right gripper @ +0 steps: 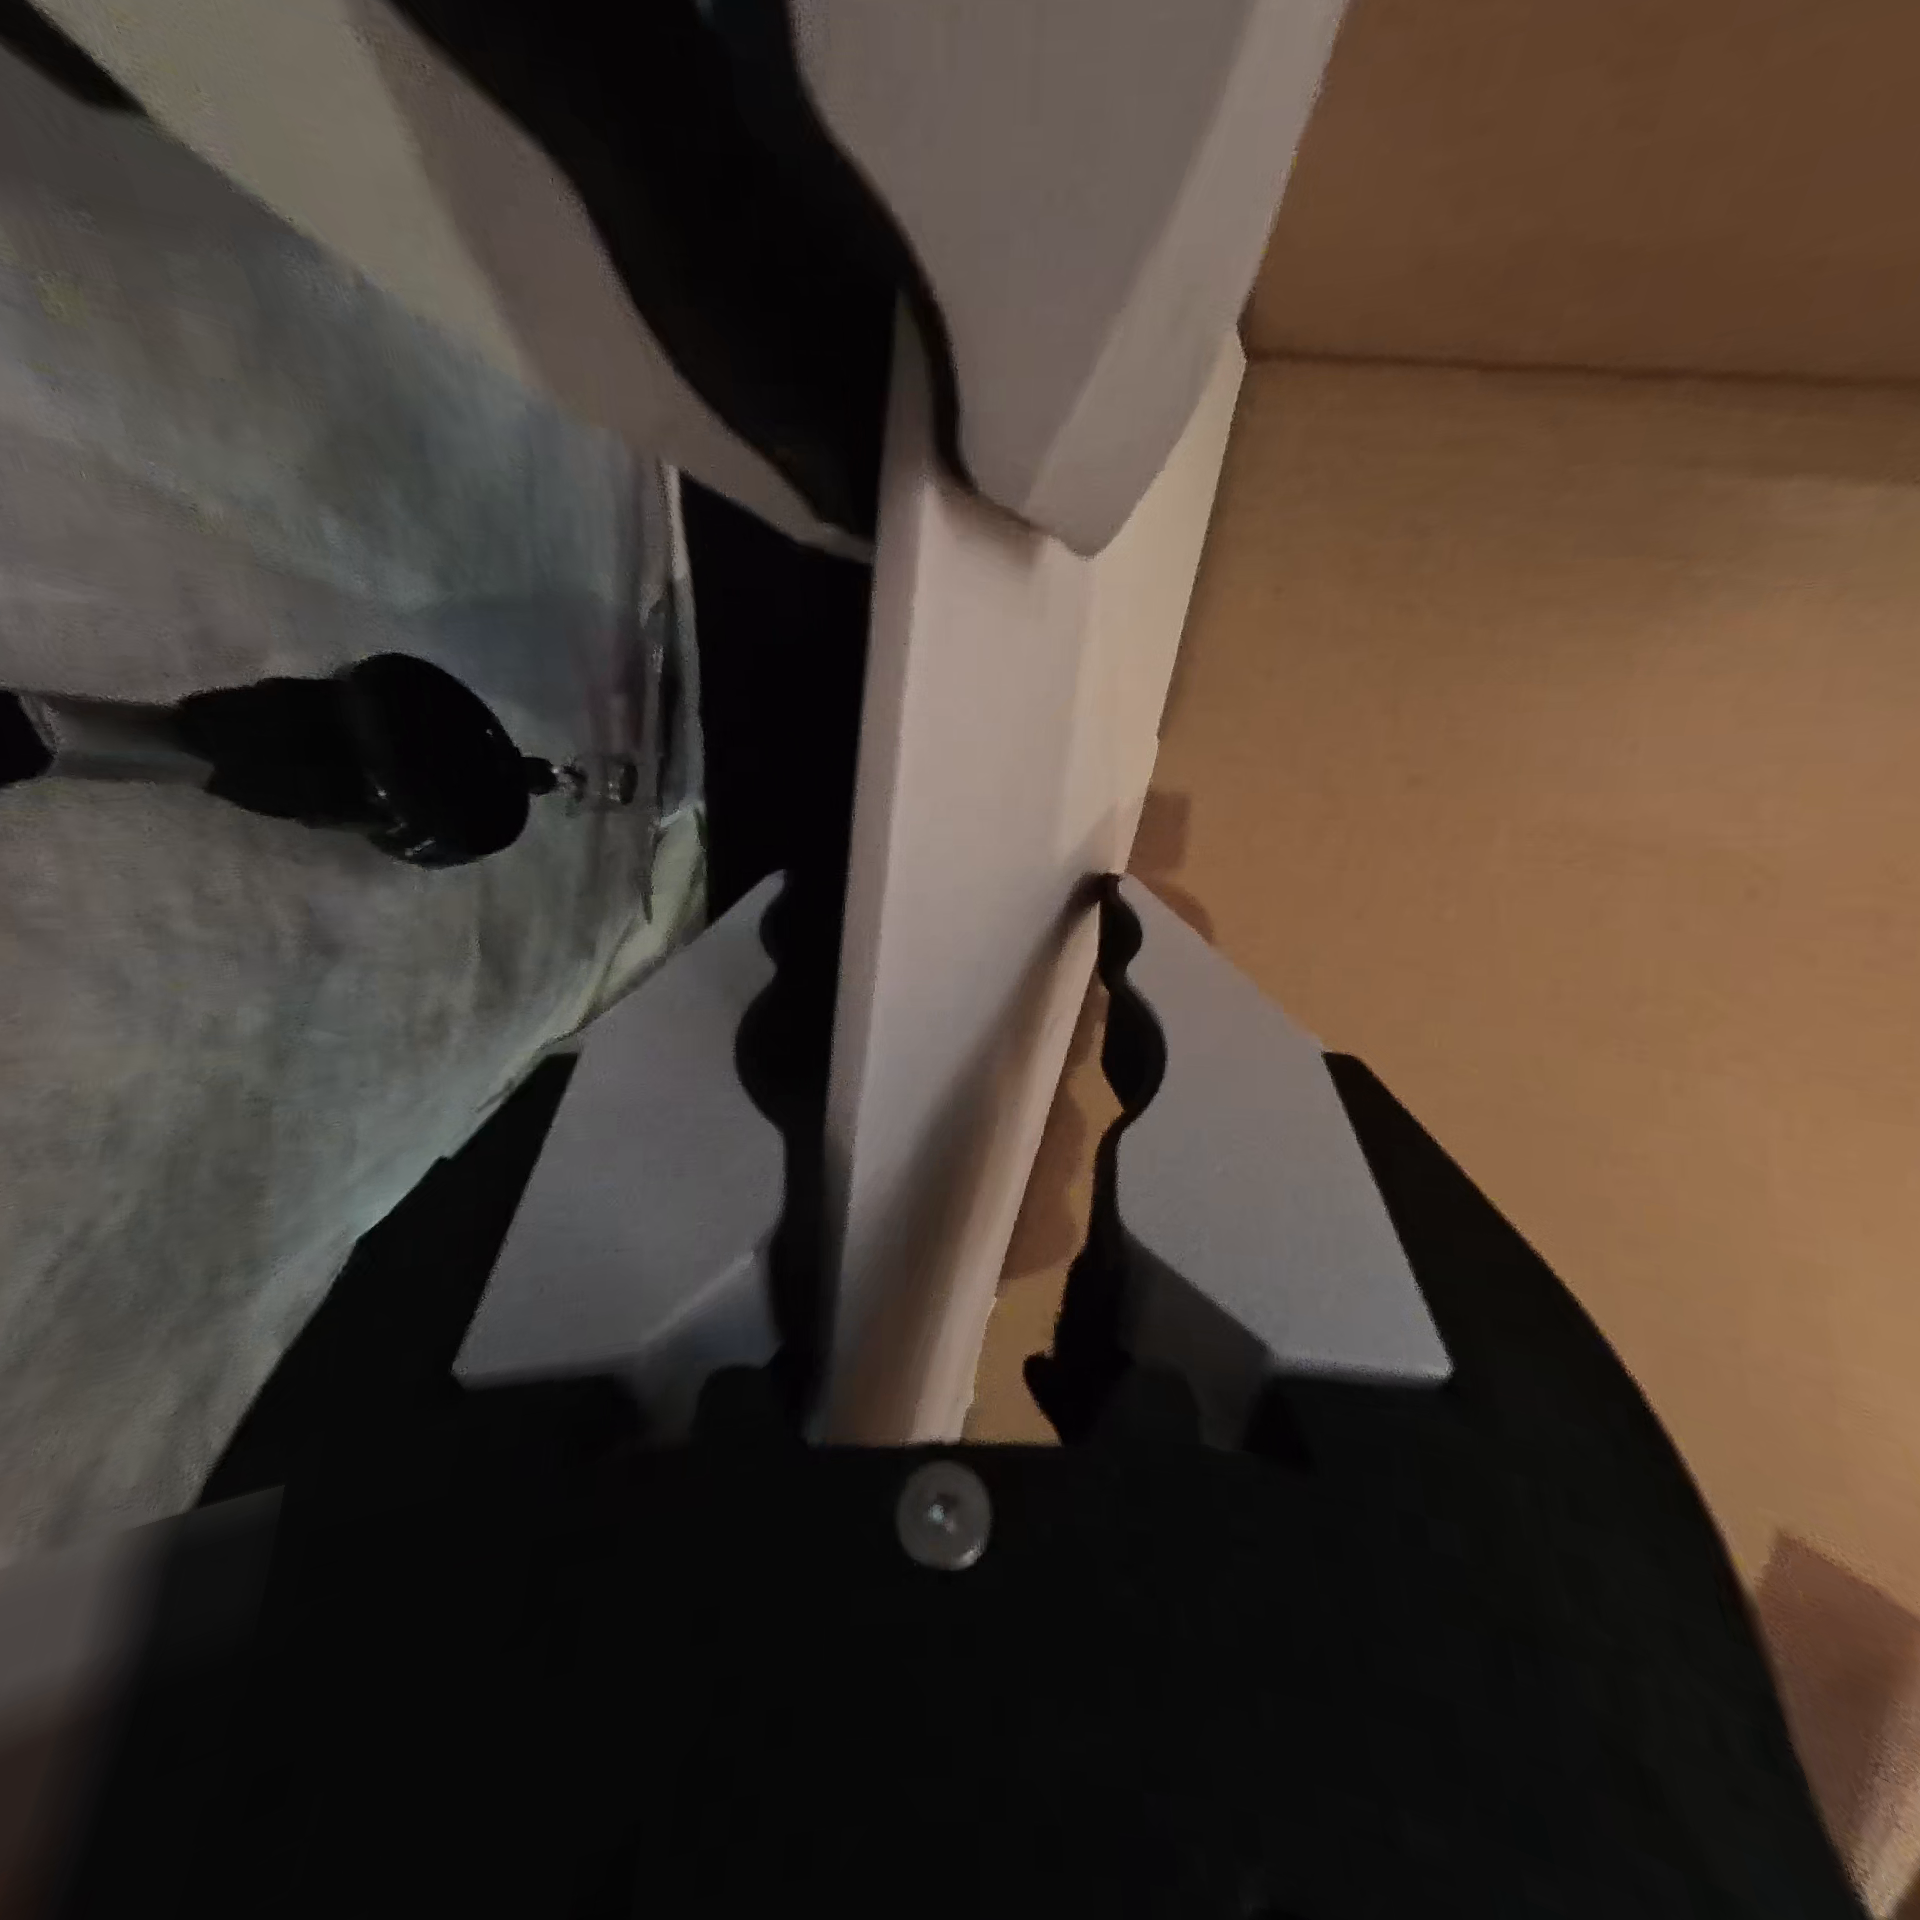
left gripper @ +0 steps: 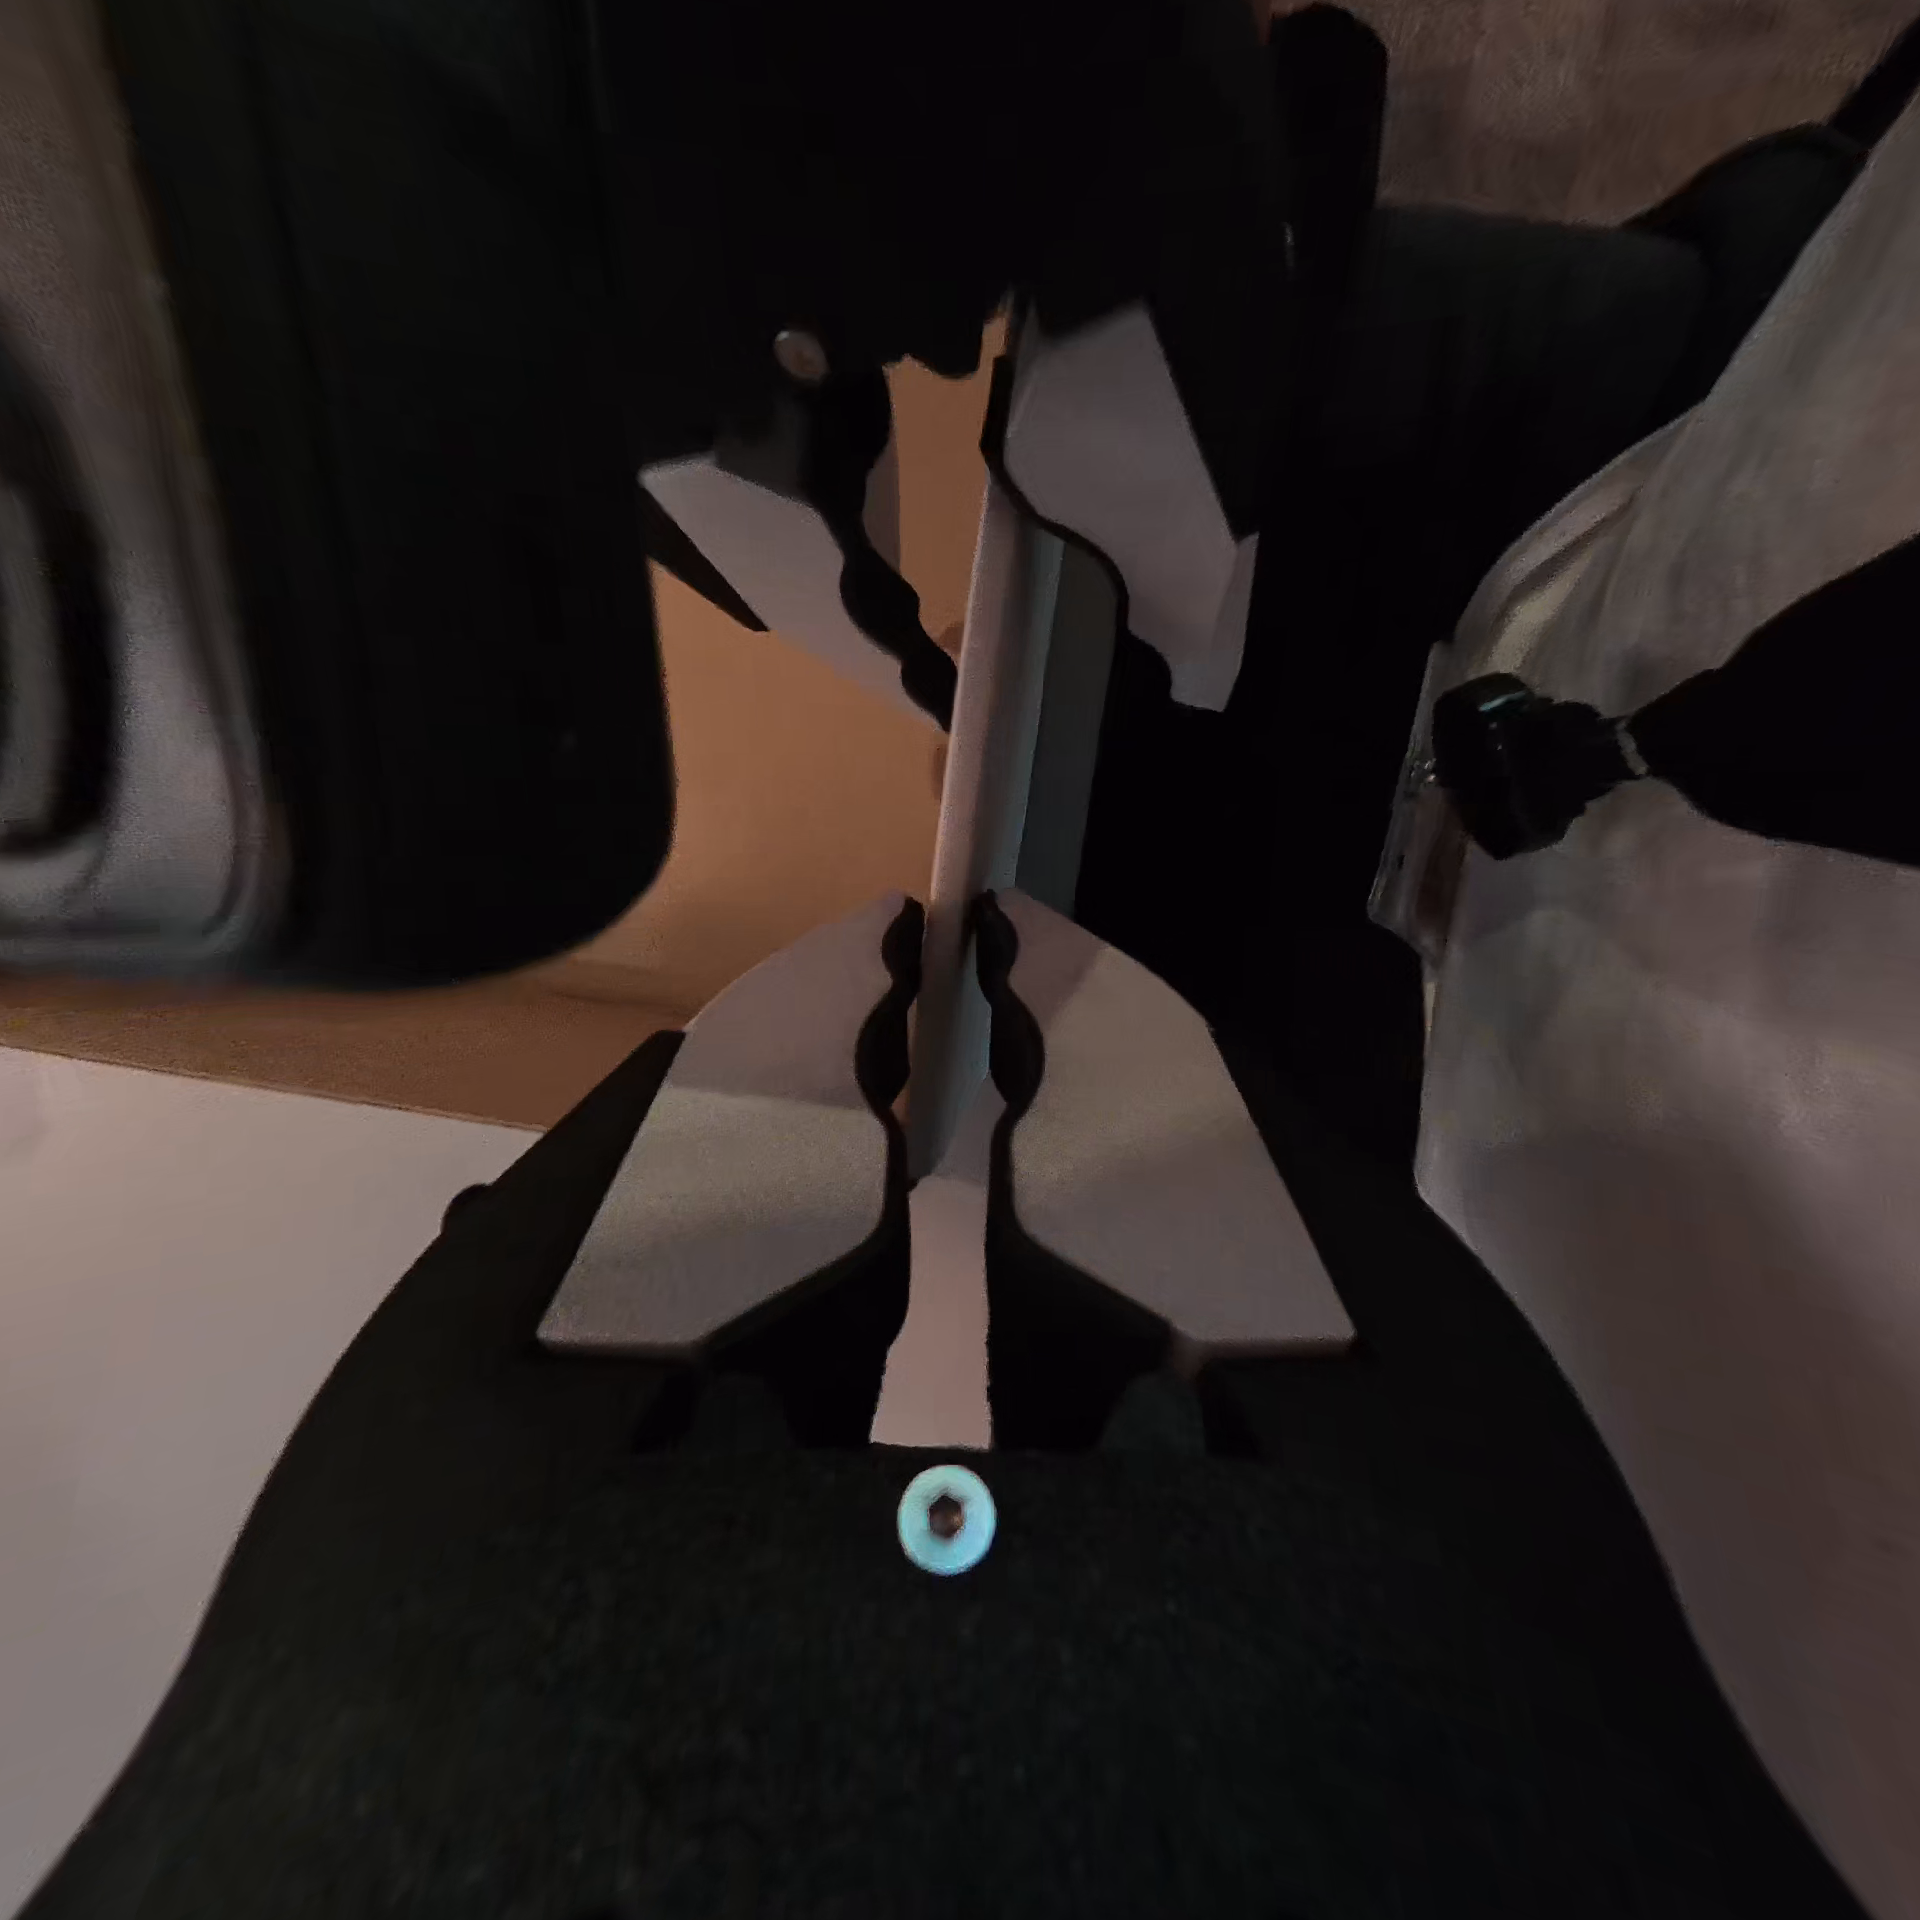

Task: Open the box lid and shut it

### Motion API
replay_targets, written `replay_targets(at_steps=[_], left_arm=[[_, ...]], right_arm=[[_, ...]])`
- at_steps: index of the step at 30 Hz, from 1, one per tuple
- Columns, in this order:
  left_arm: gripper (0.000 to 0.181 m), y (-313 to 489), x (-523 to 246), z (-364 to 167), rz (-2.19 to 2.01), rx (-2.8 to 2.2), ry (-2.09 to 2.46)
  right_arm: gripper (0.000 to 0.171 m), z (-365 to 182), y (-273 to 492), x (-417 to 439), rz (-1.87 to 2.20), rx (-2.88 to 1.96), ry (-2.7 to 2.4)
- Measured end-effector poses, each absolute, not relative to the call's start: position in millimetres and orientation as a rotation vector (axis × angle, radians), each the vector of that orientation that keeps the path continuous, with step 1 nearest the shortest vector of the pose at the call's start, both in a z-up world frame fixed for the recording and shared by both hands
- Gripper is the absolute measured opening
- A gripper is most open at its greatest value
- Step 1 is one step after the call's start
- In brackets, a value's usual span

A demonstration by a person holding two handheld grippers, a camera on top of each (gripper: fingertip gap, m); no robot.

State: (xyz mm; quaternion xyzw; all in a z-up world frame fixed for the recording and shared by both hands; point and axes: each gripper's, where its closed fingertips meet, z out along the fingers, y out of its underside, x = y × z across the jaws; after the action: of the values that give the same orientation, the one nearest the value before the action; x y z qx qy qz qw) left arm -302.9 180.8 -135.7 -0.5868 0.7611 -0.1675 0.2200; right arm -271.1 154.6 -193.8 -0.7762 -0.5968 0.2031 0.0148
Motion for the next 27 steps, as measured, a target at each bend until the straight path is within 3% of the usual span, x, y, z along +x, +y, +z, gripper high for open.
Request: replay_targets(at_steps=[3, 7, 13, 18, 23, 27], left_arm=[[0.010, 183.5, -303.2, -133.7, -0.468, -1.597, 2.039], [0.012, 187.4, -305.7, -133.1, -0.462, -1.574, 1.954], [0.019, 185.4, -317.3, -139.5, -0.488, -1.649, 1.958], [0.014, 185.7, -316.8, -139.7, -0.501, -1.605, 1.961], [0.012, 188.3, -316.4, -139.6, -0.485, -1.577, 1.947], [0.011, 186.4, -314.5, -139.5, -0.485, -1.545, 1.939]], right_arm=[[0.024, -194.1, 160.5, -266.3, 0.478, -2.294, -1.979], [0.011, -194.9, 166.1, -264.7, 0.445, -2.295, -1.989], [0.018, -193.1, 156.5, -260.3, 0.424, -2.261, -2.082], [0.064, -206.1, 144.2, -262.7, 0.515, -2.440, -2.136], [0.032, -210.8, 155.1, -265.2, 0.416, -2.278, -2.214], [0.024, -211.5, 154.6, -263.8, 0.422, -2.284, -2.197]])
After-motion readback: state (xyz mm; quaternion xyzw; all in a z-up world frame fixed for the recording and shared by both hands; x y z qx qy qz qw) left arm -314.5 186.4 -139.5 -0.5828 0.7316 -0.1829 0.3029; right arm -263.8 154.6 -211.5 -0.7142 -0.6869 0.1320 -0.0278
